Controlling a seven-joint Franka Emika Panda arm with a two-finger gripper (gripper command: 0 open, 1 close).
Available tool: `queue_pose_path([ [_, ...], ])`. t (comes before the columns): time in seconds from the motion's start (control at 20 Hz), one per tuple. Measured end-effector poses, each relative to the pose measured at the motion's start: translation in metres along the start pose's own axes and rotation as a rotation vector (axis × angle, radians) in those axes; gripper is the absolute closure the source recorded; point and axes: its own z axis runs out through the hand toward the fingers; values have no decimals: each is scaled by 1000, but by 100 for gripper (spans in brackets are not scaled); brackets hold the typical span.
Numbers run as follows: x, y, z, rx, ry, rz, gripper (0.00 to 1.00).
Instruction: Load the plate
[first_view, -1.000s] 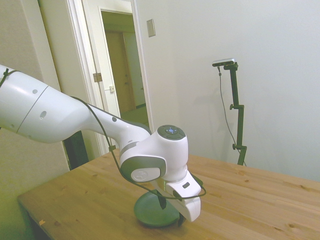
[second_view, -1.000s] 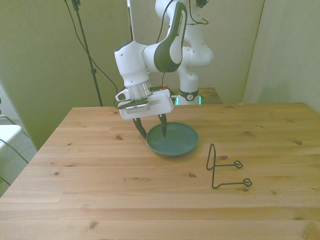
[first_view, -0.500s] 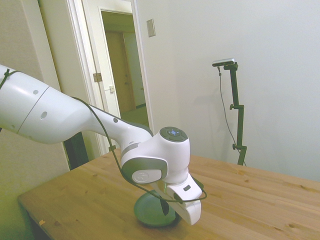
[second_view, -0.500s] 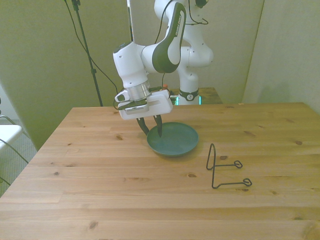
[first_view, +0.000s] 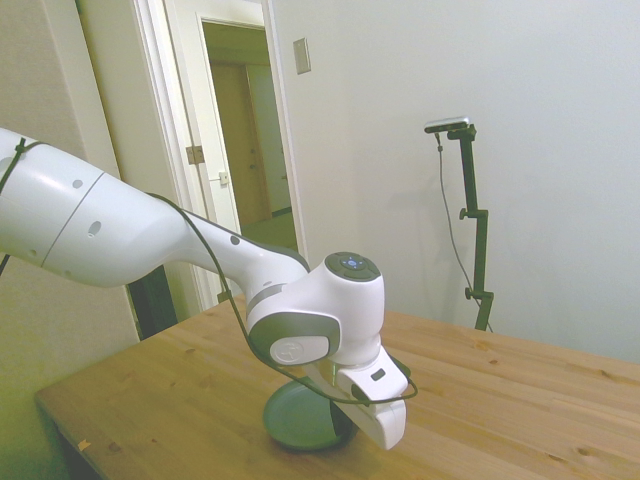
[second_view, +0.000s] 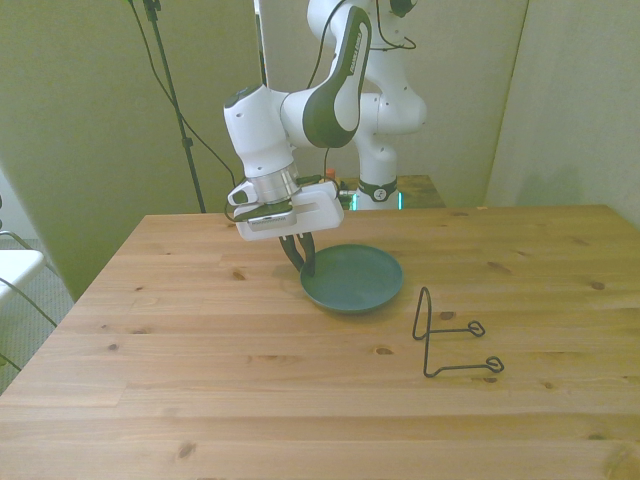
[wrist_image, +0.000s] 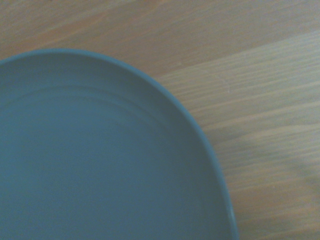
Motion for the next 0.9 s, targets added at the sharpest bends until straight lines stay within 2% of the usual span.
queue_pose_path([
  [0.4,2,-9,-11,-37,-14,29,100],
  [0.9,-12,-37,-62,-34,-21,47,100],
])
